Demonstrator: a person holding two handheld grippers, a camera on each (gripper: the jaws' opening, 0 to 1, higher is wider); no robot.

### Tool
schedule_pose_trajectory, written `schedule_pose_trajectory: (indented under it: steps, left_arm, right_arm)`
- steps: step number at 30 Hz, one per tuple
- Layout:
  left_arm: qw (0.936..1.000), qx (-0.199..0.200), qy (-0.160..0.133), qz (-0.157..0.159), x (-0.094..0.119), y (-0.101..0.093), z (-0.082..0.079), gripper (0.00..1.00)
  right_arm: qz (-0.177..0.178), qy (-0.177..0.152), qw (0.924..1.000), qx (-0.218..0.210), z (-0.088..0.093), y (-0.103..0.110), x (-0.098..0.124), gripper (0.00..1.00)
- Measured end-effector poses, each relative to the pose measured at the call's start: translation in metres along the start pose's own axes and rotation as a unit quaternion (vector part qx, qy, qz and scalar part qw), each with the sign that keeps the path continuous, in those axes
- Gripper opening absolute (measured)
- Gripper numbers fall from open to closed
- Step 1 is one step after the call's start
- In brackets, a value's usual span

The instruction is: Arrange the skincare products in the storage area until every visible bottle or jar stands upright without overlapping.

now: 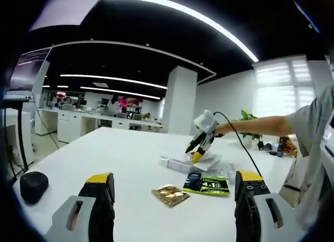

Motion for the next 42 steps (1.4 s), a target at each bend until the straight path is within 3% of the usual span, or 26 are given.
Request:
schedule_pose_trajectory:
  steps: [3, 8, 15, 21, 29, 33, 34, 38, 42]
  left_arm:
    - [1.0, 0.001, 0.004, -0.004, -0.001, 0.002, 0.002, 0.99]
    - [1.0, 0.003, 0.001, -0.006, 0.0, 0.004, 0.001, 0.99]
    - [1.0, 0.005, 0.005, -0.006, 0.0, 0.005, 0.004, 0.98]
    - [0.9999, 0.007, 0.01, -0.007, 0.004, 0.006, 0.006, 0.98]
    - [0.9999, 0.004, 0.004, -0.01, 0.008, 0.007, -0.001, 0.98]
    - [1.0, 0.002, 0.003, -0.008, 0.007, 0.005, -0.002, 0.98]
    - [1.0, 0.001, 0.003, -0.005, 0.006, 0.003, -0.002, 0.98]
    - [1.0, 0.002, 0.004, 0.001, 0.004, -0.001, -0.001, 0.98]
    - [1.0, 0.007, 0.001, 0.006, -0.001, -0.003, -0.001, 0.98]
  right_arm:
    - [-0.016, 0.033, 0.9993, 0.01, 0.005, 0.002, -0.005, 0.42]
    - [-0.024, 0.04, 0.9985, 0.027, -0.002, 0.002, -0.008, 0.33]
    - [-0.034, 0.093, 0.9943, 0.039, -0.005, 0.005, -0.01, 0.31]
    - [-0.041, 0.101, 0.9921, 0.062, -0.005, 0.007, -0.006, 0.28]
    - [0.006, 0.015, 0.9996, 0.025, -0.022, -0.009, 0.024, 0.26]
    - [0.042, -0.034, 0.9985, -0.005, -0.027, -0.024, 0.047, 0.26]
    - [0.061, -0.065, 0.9958, -0.021, -0.028, -0.033, 0.058, 0.25]
    - [0.106, -0.128, 0.9846, -0.054, -0.028, -0.047, 0.082, 0.25]
    - [0.165, -0.216, 0.957, -0.102, -0.02, -0.061, 0.112, 0.25]
Point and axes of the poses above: the point that each gripper's makers call its tool centre point, and the gripper's own axes: x roughly backward along the fingers, y roughly to its left, z roughly out of its underside, the point moved 2 cm from there along x, roughly backward along the fingers, and after that the axes turned 8 degrees about -y, right-handed, at the moved point
